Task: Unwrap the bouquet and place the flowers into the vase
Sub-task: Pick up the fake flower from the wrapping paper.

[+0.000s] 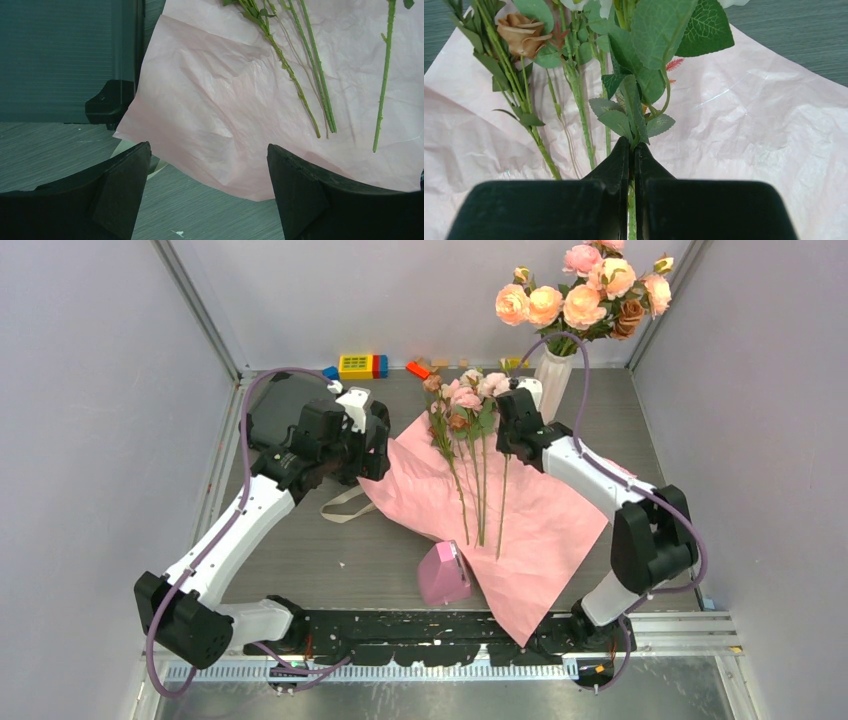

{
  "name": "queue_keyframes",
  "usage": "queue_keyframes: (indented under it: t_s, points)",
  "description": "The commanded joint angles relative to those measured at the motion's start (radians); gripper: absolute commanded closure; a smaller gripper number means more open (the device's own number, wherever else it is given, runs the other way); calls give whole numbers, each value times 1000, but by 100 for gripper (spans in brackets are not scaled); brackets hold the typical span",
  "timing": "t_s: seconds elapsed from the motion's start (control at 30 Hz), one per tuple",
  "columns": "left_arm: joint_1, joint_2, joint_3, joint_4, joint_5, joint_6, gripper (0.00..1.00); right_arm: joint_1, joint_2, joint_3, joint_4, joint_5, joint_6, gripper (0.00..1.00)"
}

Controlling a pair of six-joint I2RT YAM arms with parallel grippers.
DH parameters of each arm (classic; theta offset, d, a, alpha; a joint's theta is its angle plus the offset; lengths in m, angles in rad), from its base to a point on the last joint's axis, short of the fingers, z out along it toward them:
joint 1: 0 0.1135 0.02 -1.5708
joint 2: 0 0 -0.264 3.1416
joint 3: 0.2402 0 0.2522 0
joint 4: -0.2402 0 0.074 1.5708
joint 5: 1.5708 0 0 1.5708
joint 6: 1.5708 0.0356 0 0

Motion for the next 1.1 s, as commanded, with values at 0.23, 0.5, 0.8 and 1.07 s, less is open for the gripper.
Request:
queue_keyframes:
  t_s: [0.23, 0.5, 0.8, 1.07]
  points:
    - [4, -40, 1, 30, -10, -8, 11, 108, -332, -95, 127, 58, -195, 100]
    - [6, -67, -20, 64, -12, 3, 8, 218, -548, -39, 155, 83, -340, 100]
    - [38, -80, -24, 65, -30, 33, 8, 226, -577, 74, 385, 65, -658, 100]
    - [49, -96, -36, 82, -30, 42, 8, 158, -378, 158, 760, 24, -1000, 100]
